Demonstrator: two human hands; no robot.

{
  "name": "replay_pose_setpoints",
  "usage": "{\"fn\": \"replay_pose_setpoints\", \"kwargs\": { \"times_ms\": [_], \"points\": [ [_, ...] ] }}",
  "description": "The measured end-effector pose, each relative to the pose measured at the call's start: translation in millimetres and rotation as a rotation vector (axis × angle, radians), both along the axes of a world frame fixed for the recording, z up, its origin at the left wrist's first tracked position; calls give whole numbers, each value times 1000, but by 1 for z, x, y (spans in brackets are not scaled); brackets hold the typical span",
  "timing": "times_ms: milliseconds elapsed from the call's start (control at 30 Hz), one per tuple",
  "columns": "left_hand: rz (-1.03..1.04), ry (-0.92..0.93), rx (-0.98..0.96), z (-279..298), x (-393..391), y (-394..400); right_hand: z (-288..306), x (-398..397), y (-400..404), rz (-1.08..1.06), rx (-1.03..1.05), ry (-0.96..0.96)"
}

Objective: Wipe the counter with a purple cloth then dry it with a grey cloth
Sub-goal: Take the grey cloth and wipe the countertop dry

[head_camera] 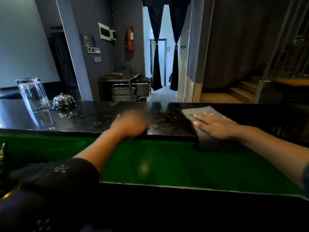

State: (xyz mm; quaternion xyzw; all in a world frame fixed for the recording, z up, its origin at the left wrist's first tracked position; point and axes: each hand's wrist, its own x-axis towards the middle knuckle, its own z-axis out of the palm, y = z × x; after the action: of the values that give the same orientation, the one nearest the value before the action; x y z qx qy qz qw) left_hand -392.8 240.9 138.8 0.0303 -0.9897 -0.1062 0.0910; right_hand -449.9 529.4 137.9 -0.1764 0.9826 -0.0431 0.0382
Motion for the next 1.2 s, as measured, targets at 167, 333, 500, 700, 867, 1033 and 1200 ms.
{"fn": "replay_pose_setpoints", "kwargs": {
  "times_ms": [167,333,500,700,867,1033,1200],
  "points": [
    [161,-56,-48,-7,31,-119,1,-49,-16,-253,20,29],
    [110,-41,-107,-19,35,-138,4,-41,-96,-248,-22,30],
    [85,1,-148,-22,33,-143,-2,7,-151,88,-19,0],
    [-30,-41,-219,3,31,-172,-4,11,-108,139,-2,11],
    [-16,-37,-168,-11,28,-189,0,-56,-83,-82,5,-27],
    [-27,24,-197,-16,19,-196,1,-110,-151,-254,6,3],
    [-44,29,-191,-16,19,-197,-1,-64,-297,21,-53,30]
  ]
}}
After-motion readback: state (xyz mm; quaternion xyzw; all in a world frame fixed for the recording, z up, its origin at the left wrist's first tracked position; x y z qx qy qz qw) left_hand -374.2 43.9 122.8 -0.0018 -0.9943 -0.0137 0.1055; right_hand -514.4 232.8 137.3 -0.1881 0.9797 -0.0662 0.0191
